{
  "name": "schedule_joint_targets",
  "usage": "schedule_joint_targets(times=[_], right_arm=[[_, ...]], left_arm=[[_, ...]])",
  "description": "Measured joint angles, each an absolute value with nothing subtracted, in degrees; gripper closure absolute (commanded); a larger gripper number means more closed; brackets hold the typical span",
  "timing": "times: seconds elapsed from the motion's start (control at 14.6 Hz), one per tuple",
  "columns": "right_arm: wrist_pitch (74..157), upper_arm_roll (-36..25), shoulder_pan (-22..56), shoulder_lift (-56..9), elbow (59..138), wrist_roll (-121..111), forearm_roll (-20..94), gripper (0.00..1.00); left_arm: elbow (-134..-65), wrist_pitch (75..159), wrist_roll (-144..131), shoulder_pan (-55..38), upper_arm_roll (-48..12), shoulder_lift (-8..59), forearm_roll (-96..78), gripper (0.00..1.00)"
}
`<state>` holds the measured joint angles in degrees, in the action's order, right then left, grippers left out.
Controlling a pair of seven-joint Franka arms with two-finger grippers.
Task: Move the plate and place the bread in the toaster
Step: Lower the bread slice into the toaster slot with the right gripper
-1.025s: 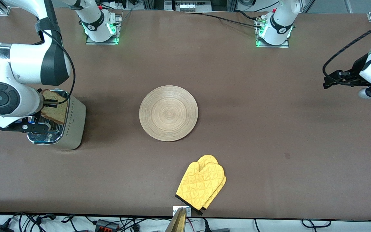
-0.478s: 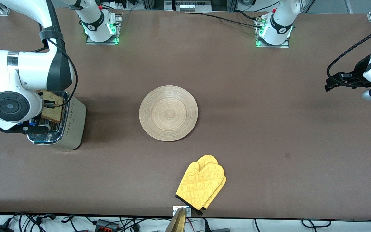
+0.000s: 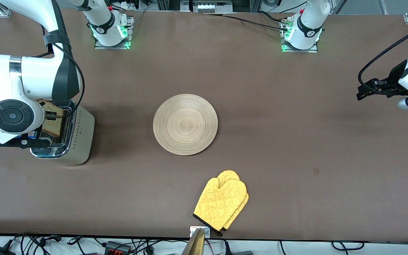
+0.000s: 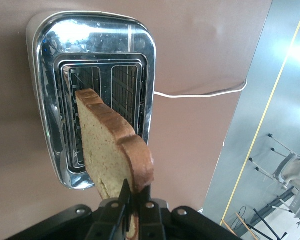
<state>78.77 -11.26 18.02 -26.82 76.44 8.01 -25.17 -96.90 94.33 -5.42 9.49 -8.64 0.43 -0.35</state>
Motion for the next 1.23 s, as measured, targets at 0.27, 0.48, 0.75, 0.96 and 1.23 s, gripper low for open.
schedule_joint_targets(times=[0.27, 0.48, 0.75, 0.96, 1.23], right_arm=[[78.9, -11.3, 18.0, -28.0, 76.9, 8.0, -25.2, 1.0], [79.4, -11.3, 17.9, -28.2, 77.3, 8.0, -25.1, 1.0], [80.7, -11.3, 17.9, -28.4, 77.5, 8.0, -25.1, 1.0], [82.6, -11.3, 17.8, -28.8, 77.5, 8.0, -24.9, 1.0], [83.2, -11.3, 17.2, -28.9, 77.4, 8.0, -23.8, 1.0]], left_arm=[[-96.8, 94.2, -5.4, 9.4, -8.6, 0.4, -0.3, 0.0], [-96.8, 94.1, -5.4, 9.2, -8.7, 0.4, -0.3, 0.0], [-95.5, 93.9, -5.4, 9.4, -8.3, 0.4, -0.3, 0.0], [-95.2, 93.3, -5.4, 9.9, -8.2, 0.4, -0.3, 0.0], [-95.2, 92.9, -5.4, 9.9, -8.2, 0.4, -0.3, 0.0]])
